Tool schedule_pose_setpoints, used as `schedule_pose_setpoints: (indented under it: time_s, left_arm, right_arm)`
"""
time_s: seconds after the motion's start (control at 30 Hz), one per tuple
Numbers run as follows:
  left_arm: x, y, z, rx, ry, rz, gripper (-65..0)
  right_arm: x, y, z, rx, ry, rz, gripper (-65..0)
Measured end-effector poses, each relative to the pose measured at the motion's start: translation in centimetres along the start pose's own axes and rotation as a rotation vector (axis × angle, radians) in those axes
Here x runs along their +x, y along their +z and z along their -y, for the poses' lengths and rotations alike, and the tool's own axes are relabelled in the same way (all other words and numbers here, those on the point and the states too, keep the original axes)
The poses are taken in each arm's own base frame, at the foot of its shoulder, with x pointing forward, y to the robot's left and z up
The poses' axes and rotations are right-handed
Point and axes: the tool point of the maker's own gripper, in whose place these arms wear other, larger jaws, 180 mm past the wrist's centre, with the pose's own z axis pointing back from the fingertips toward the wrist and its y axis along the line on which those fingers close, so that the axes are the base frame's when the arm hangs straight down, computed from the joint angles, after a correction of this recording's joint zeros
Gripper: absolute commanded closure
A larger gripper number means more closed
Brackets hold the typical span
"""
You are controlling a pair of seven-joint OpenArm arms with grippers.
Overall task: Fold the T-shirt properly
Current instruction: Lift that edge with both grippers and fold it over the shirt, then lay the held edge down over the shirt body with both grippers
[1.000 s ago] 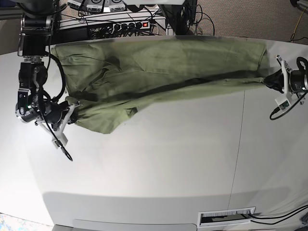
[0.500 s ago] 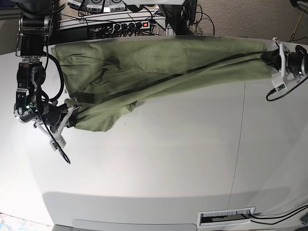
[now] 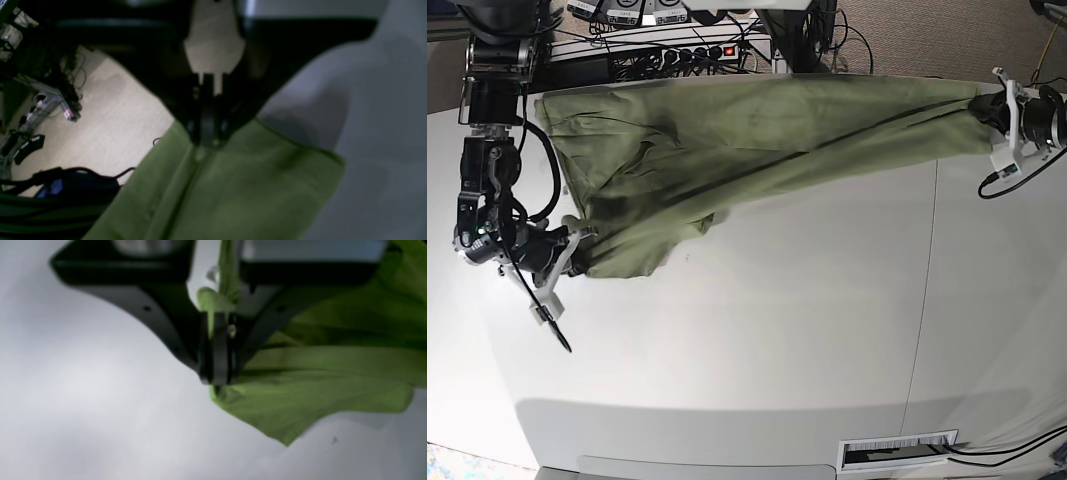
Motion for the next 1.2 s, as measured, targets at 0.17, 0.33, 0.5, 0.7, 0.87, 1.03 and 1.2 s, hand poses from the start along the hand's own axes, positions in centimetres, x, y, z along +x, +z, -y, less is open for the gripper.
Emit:
schedule_pose_setpoints:
  time_s: [0.17,0.33,0.5,0.7,0.87,1.03,1.2]
  left_arm:
    - [-0.2,0.0,0.0,0.000,0.000,-0.011,0.0]
    - [0.0,0.0,0.1,-0.002,-0.007,-0.008,0.0]
    - [0.3,0.0,0.4,-0.006,-0.019,-0.004,0.0]
    - [0.7,0.0,0.8,-0.011,-0.037,0.002,0.0]
    - [1.1,0.2,1.4,-0.016,-0.076,-0.011,0.0]
    - [0.9,0.8,2.2,-0.030,-0.115,-0.066,0.0]
    - [0.9,0.8,2.3,-0.034,-0.113,-0.062,0.0]
  right_arm:
    - [1.2,0.0,0.5,-0.029,0.015,0.068,0.0]
    - [3.9,0.6,1.6,-0.081,0.049,0.172,0.0]
    - [2.7,0.4,1.2,-0.061,0.034,0.124,0.0]
    - [3.6,0.3,1.1,-0.075,0.084,0.214,0.0]
    - [2.0,-0.8,0.0,-0.062,0.075,0.187,0.0]
    - [0.0,-1.5,-1.6,0.011,0.024,0.118,0.0]
    - [-1.6,-1.6,-2.0,0.033,0.013,0.027,0.0]
